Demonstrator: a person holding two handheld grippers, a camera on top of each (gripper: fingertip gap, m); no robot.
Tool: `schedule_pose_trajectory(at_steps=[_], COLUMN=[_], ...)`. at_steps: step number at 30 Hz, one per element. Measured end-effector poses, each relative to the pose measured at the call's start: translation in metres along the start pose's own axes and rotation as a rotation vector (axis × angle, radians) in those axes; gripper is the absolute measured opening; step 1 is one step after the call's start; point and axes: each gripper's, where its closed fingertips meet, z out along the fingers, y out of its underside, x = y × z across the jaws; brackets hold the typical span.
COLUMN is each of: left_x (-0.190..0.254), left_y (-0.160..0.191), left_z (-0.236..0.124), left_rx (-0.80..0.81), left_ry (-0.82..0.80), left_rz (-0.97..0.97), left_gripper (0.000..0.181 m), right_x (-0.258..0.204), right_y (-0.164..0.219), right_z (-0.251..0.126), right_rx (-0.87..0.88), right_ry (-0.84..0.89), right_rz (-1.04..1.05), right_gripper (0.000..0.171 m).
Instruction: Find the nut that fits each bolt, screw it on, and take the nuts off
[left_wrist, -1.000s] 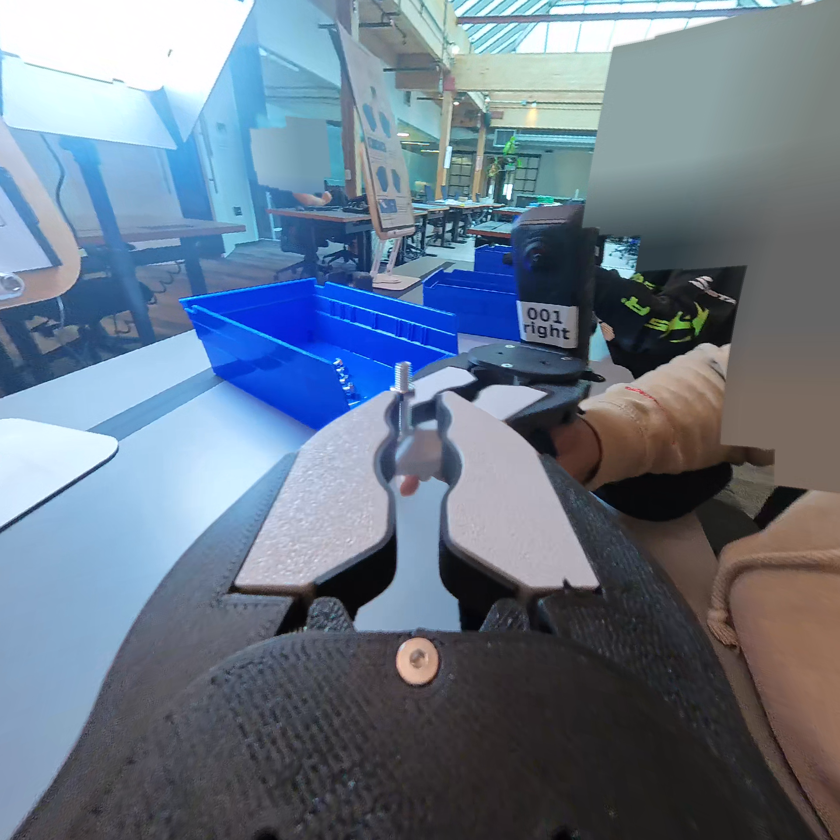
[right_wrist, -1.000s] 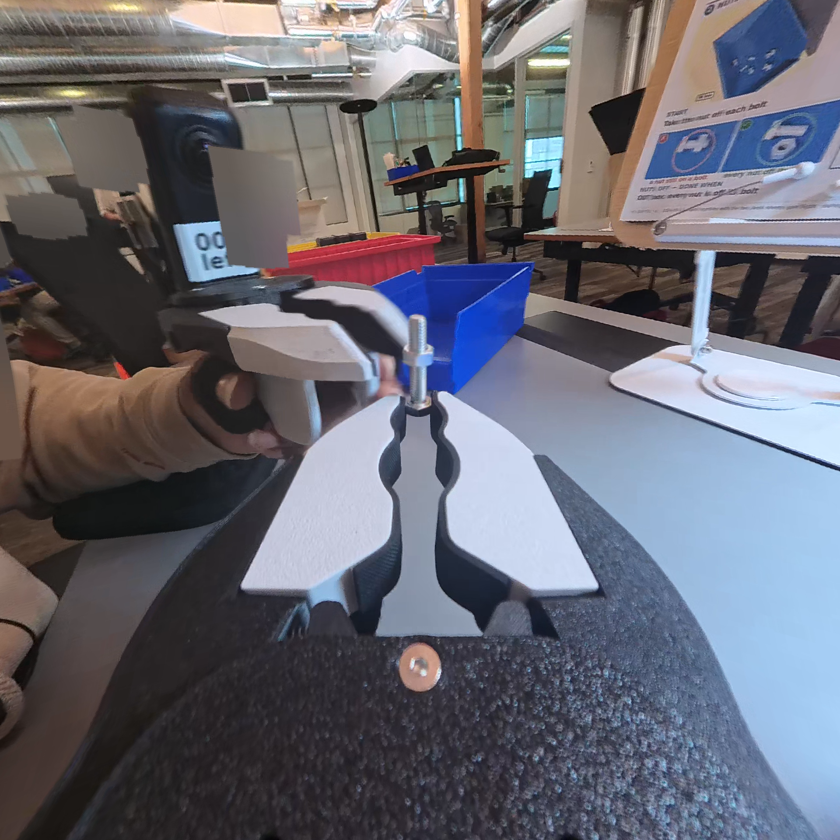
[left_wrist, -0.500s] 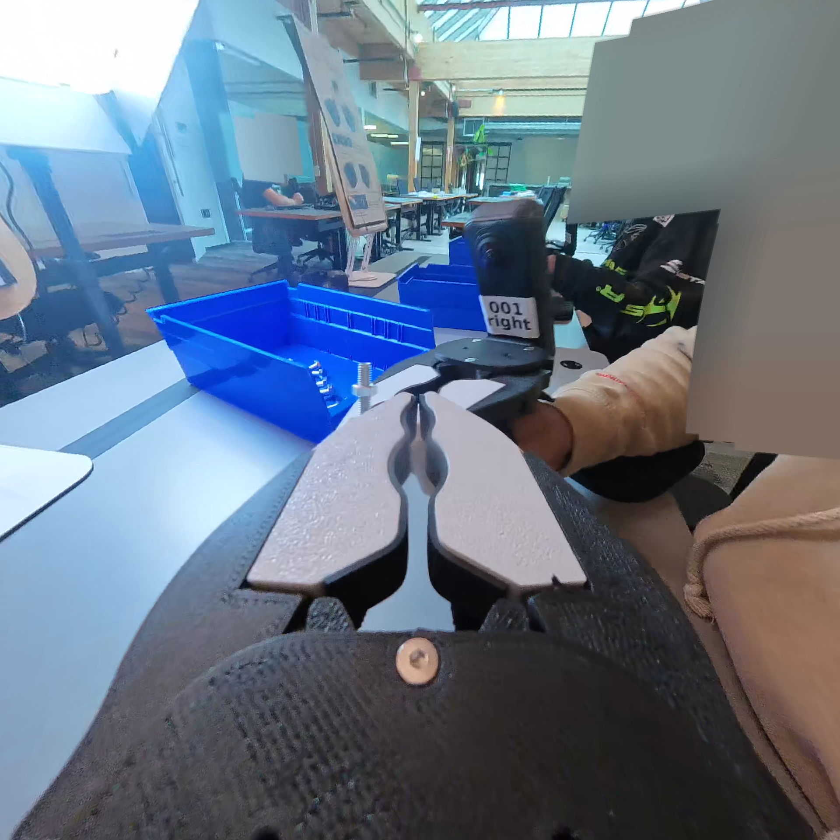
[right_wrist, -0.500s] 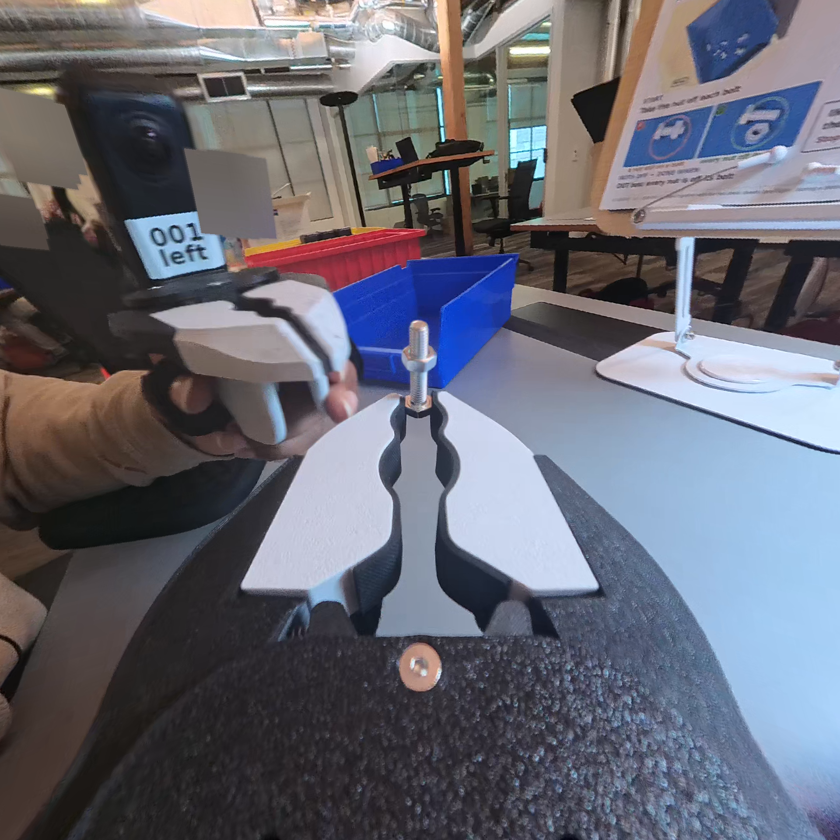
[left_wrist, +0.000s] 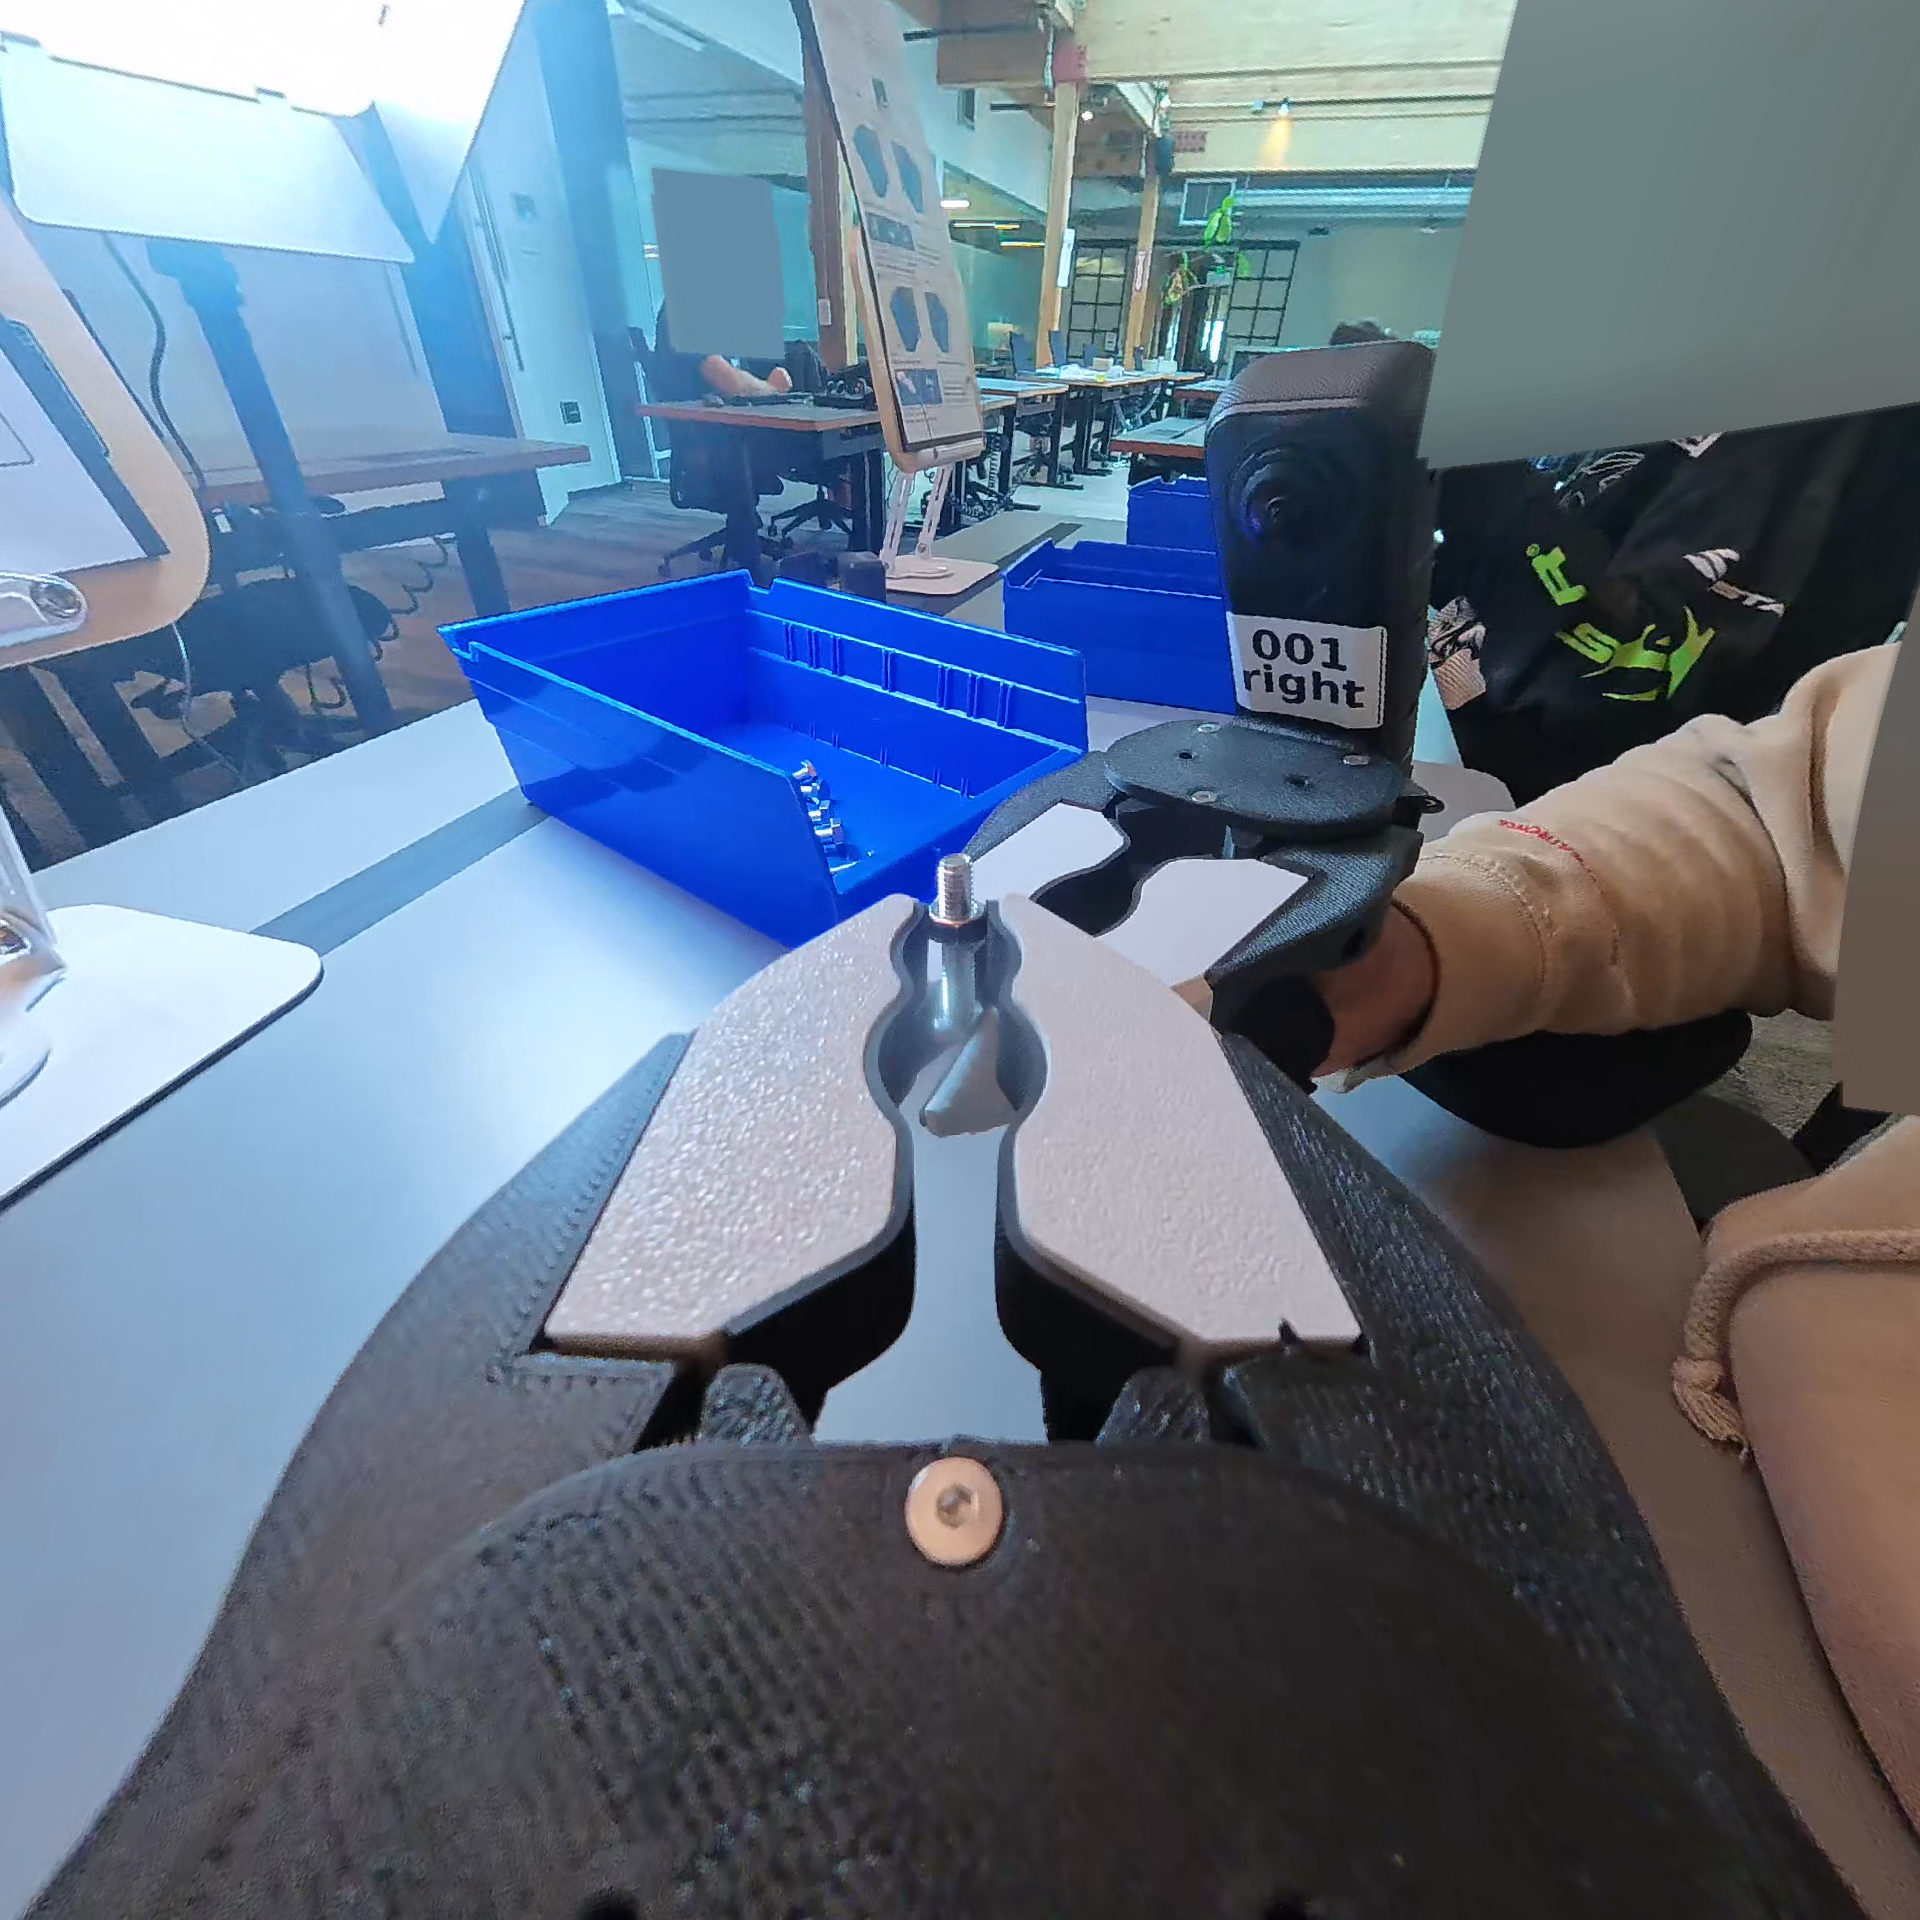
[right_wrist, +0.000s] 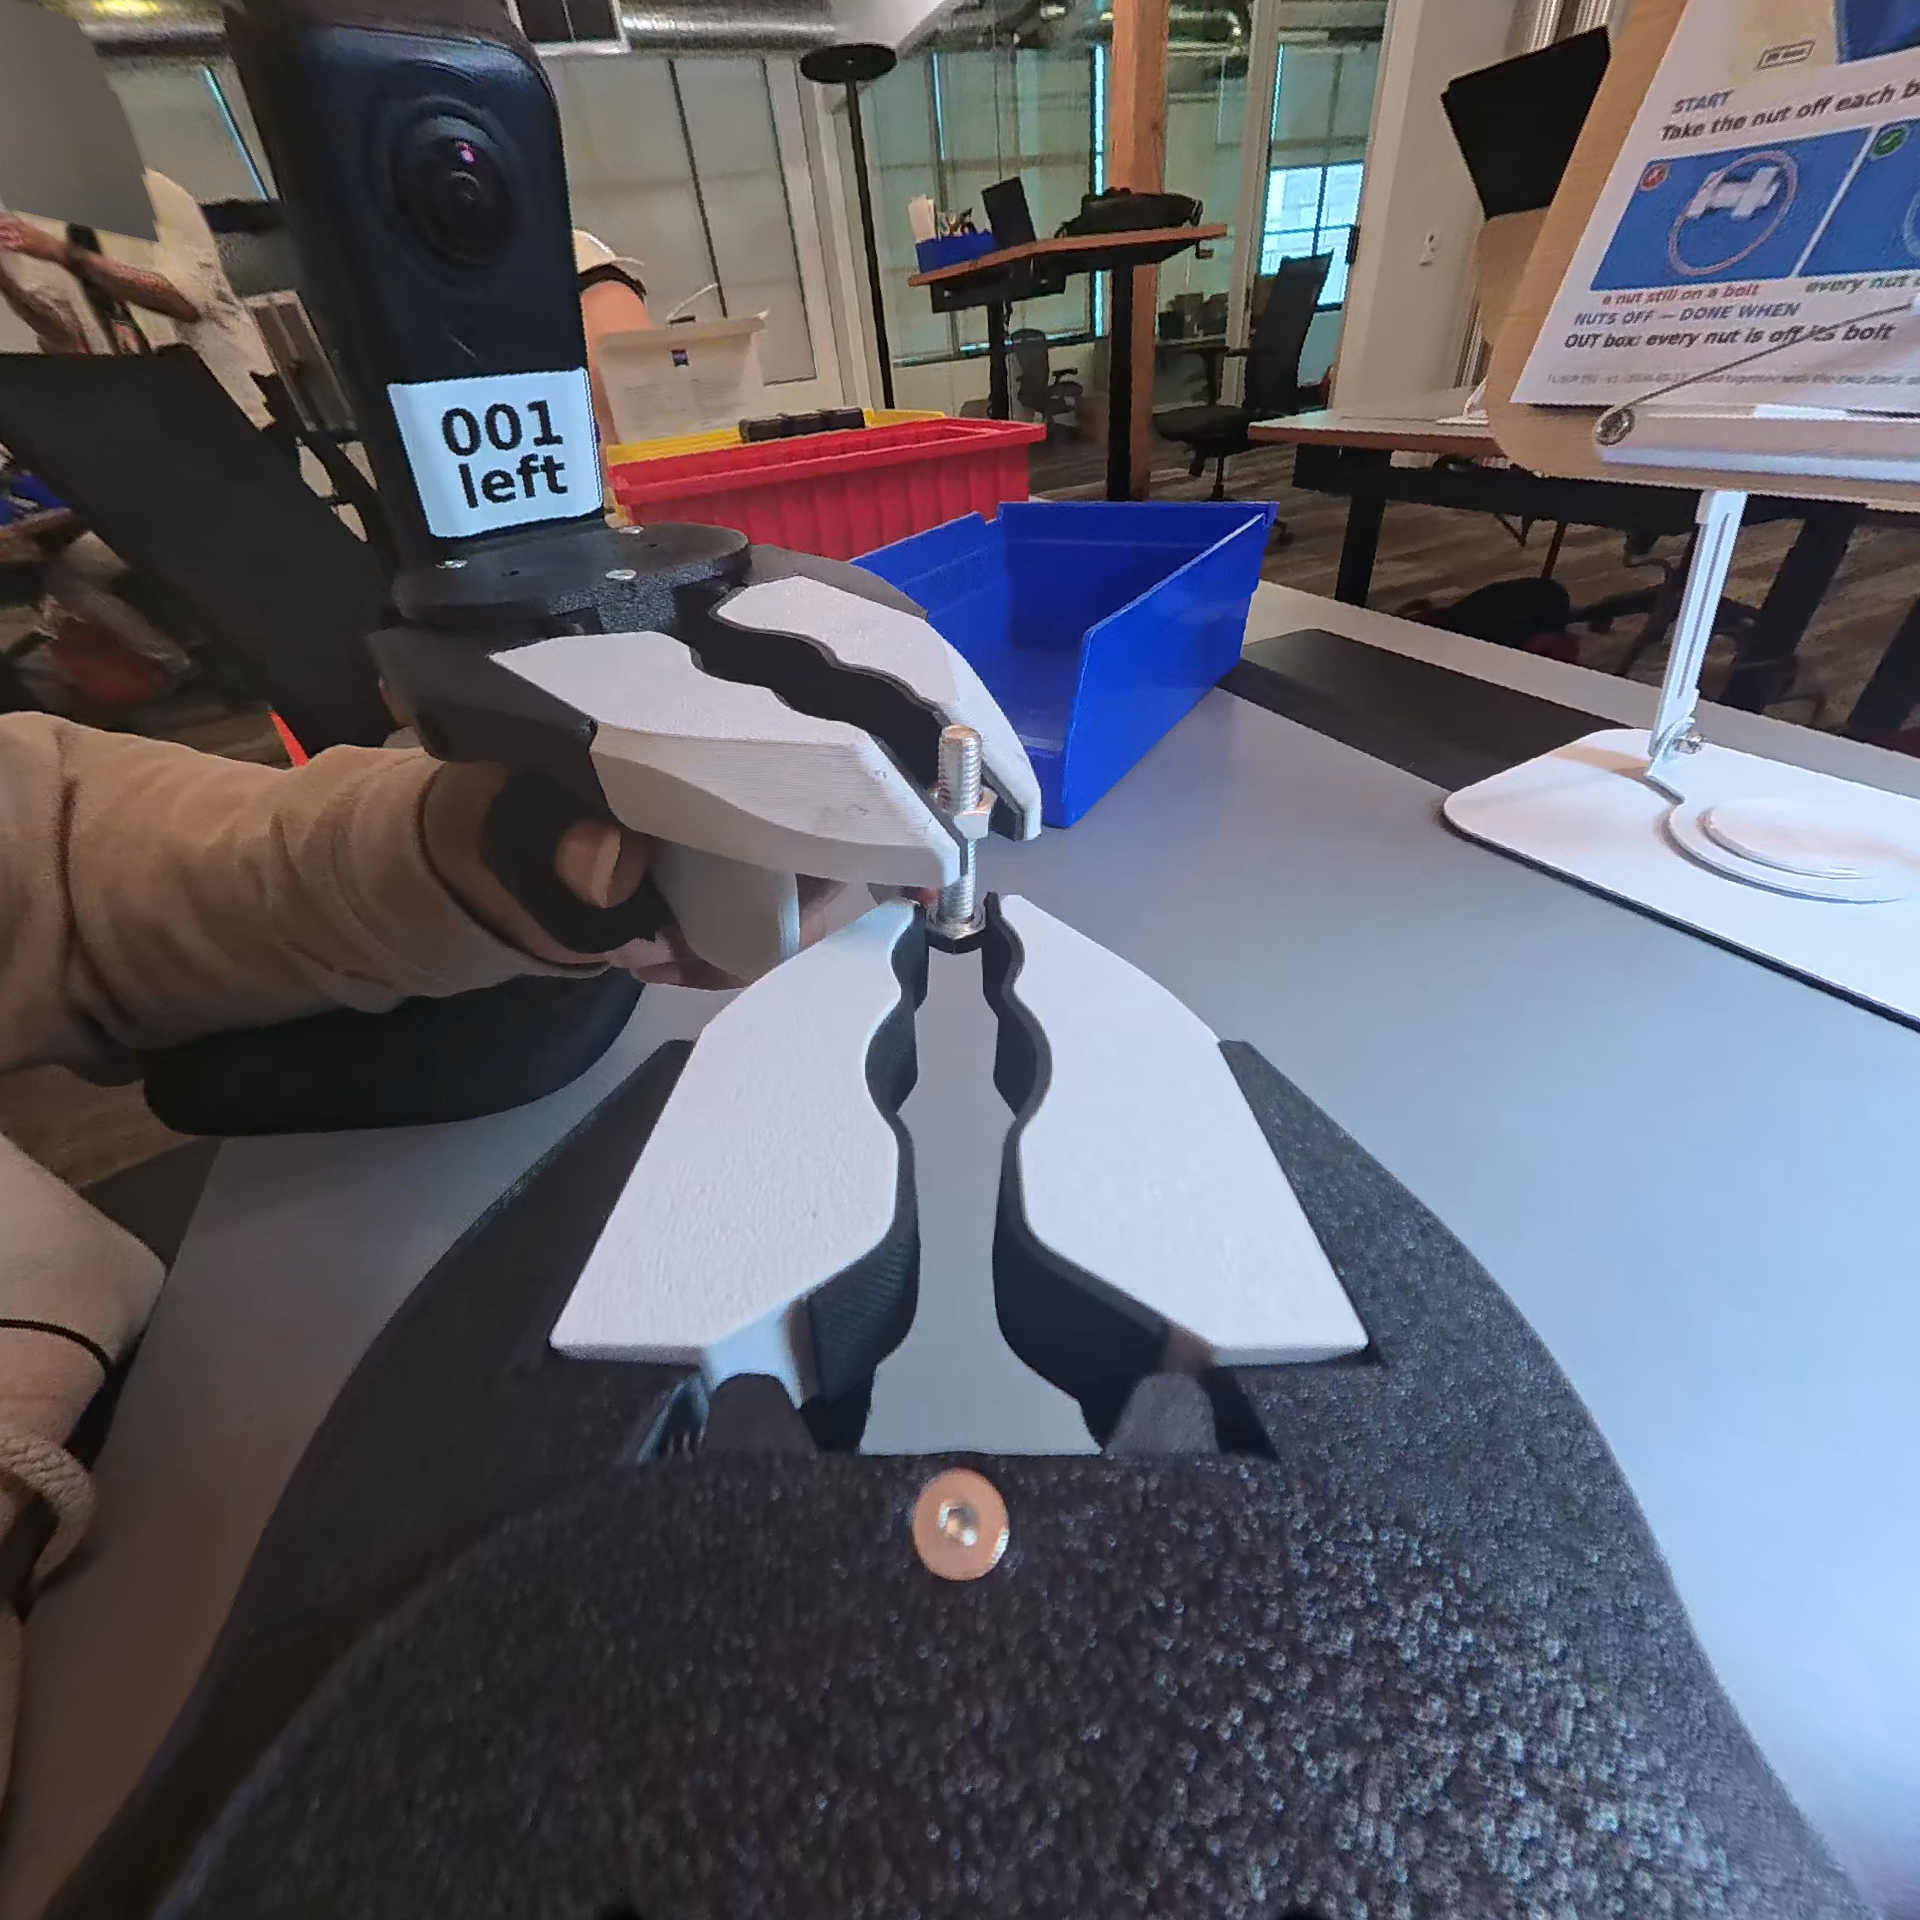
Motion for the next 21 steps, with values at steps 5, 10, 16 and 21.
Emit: schedule_pose_trajectory(at_steps=[5,10,16,21], left_x=[-0.003,0.002,-0.001,-0.001], left_y=[-0.002,-0.003,-0.007,0.003], left_z=[-0.001,-0.004,-0.005,0.001], left_rx=[0.017,0.036,0.049,0.008], left_ry=[-0.004,0.024,-0.007,-0.001], left_rz=[-0.046,-0.051,-0.043,-0.051], left_gripper=[0.01,0.003,0.019,0.031], right_x=[0.002,0.01,0.022,0.007], right_y=[-0.002,0.0,0.005,0.012], right_z=[-0.001,-0.002,-0.005,0.002], right_rx=[0.014,-0.003,-0.047,-0.092], right_ry=[0.007,0.036,0.071,0.028], right_rz=[0.018,0.084,0.1,0.052], right_gripper=[0.01,0.01,0.01,0.01])
